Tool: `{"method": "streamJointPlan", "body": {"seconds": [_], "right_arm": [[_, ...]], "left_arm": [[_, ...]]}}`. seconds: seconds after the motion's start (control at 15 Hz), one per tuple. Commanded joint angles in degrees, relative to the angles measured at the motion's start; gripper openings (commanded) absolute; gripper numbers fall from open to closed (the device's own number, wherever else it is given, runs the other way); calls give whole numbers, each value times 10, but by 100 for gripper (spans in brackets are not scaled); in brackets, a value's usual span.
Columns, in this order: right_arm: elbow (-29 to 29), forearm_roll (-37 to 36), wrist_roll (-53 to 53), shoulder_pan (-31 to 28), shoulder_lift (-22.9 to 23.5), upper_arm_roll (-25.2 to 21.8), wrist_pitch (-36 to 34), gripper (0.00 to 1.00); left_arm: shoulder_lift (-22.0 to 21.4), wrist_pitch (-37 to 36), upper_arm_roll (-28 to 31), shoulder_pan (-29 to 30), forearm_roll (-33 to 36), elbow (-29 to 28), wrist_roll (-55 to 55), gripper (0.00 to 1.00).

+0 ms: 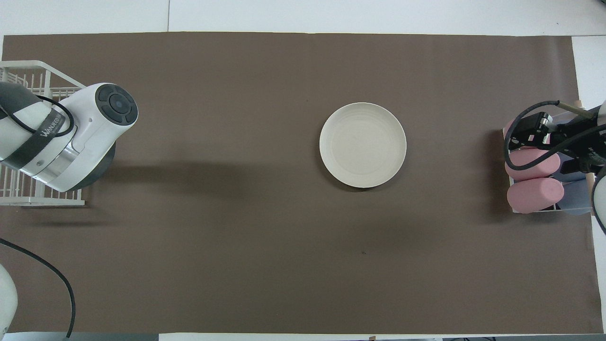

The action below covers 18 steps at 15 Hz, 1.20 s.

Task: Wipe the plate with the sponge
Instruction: 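Grasp the translucent sponge in the wire rack with the left gripper and lift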

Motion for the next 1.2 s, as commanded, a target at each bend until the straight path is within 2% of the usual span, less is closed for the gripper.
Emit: {"method": "streamJointPlan", "body": {"seconds": [0.0, 0.2, 0.33, 0.47, 0.6, 0.8, 1.14], "right_arm": [[-8, 6, 90, 0, -10, 6, -18, 100], [-9, 6, 185, 2, -10, 8, -28, 100], [-10, 27, 259, 2, -13, 17, -28, 100], [-11, 43, 339, 2, -15, 27, -27, 100], [-13, 42, 368, 2, -17, 49, -27, 100], [-27, 42, 402, 2, -23, 50, -10, 100], [-39, 43, 427, 1, -30, 52, -15, 100]], "left_arm": [[-3, -10, -3, 1, 9, 6, 0, 0], [-9, -10, -4, 1, 0, 26, 10, 0], [-13, -22, -4, 1, -55, 66, 42, 0], [-10, -72, -2, 1, -163, 155, 101, 0], [-5, -122, -2, 1, -262, 222, 128, 0], [-12, -160, 2, 1, -424, 262, 123, 0], [-14, -151, 23, 25, -686, 263, 104, 0]]}}
